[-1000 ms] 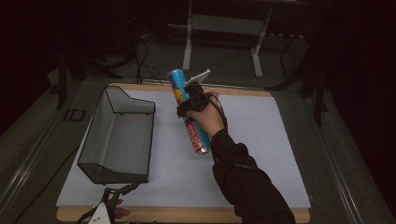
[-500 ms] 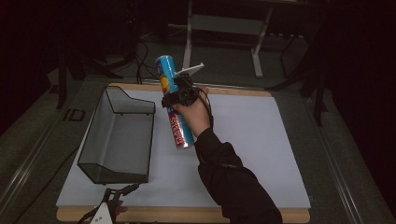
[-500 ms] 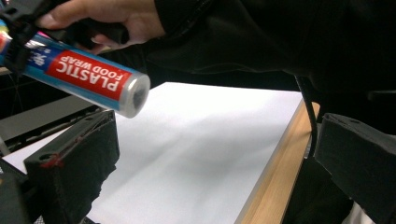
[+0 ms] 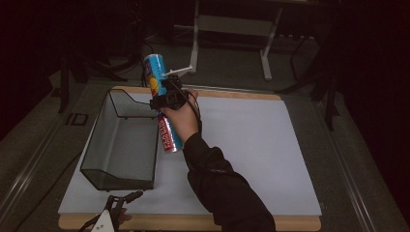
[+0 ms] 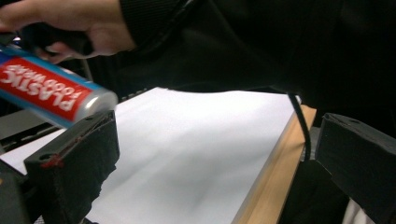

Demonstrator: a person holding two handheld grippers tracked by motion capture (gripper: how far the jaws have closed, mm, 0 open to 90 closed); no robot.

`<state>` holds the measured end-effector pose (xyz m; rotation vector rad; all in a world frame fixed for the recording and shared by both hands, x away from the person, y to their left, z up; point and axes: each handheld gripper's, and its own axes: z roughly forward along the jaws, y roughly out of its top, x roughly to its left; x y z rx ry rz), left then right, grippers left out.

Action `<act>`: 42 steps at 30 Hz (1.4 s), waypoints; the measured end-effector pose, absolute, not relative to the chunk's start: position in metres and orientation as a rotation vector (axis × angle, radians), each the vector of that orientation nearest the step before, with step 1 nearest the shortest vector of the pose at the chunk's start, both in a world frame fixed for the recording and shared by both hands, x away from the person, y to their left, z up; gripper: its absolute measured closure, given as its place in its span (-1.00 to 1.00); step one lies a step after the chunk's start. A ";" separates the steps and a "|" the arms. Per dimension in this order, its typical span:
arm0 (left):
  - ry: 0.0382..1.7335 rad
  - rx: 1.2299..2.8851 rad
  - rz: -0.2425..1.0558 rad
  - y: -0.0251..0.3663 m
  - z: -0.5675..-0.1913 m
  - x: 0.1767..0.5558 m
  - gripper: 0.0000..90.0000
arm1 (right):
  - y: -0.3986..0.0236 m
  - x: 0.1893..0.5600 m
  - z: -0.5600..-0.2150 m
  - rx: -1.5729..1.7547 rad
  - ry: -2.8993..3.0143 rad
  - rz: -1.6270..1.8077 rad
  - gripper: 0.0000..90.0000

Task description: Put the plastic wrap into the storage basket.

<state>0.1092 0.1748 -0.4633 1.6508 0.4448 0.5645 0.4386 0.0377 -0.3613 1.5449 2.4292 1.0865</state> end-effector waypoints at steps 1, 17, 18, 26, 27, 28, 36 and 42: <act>0.442 1.647 0.563 0.175 -0.463 0.109 -0.99 | 0.041 0.438 -0.361 1.548 2.423 1.090 -0.30; 0.450 1.650 0.567 0.176 -0.464 0.110 -0.99 | 0.091 0.431 -0.365 1.508 2.347 1.207 -0.30; 0.449 1.649 0.567 0.176 -0.464 0.110 -0.99 | 0.096 0.430 -0.367 1.502 2.346 1.210 -0.30; 0.441 1.646 0.576 0.178 -0.464 0.109 -0.99 | 0.114 0.425 -0.386 1.548 2.352 1.255 -0.30; 0.440 1.649 0.578 0.178 -0.464 0.109 -0.99 | 0.115 0.424 -0.390 1.551 2.357 1.255 -0.30; 0.437 1.653 0.581 0.178 -0.465 0.109 -0.99 | 0.117 0.424 -0.393 1.565 2.361 1.260 -0.30; 0.439 1.667 0.590 0.177 -0.466 0.110 -0.99 | 0.119 0.415 -0.426 1.630 2.370 1.186 -0.30; 0.440 1.665 0.596 0.178 -0.466 0.109 -0.99 | 0.118 0.408 -0.445 1.679 2.388 1.146 -0.30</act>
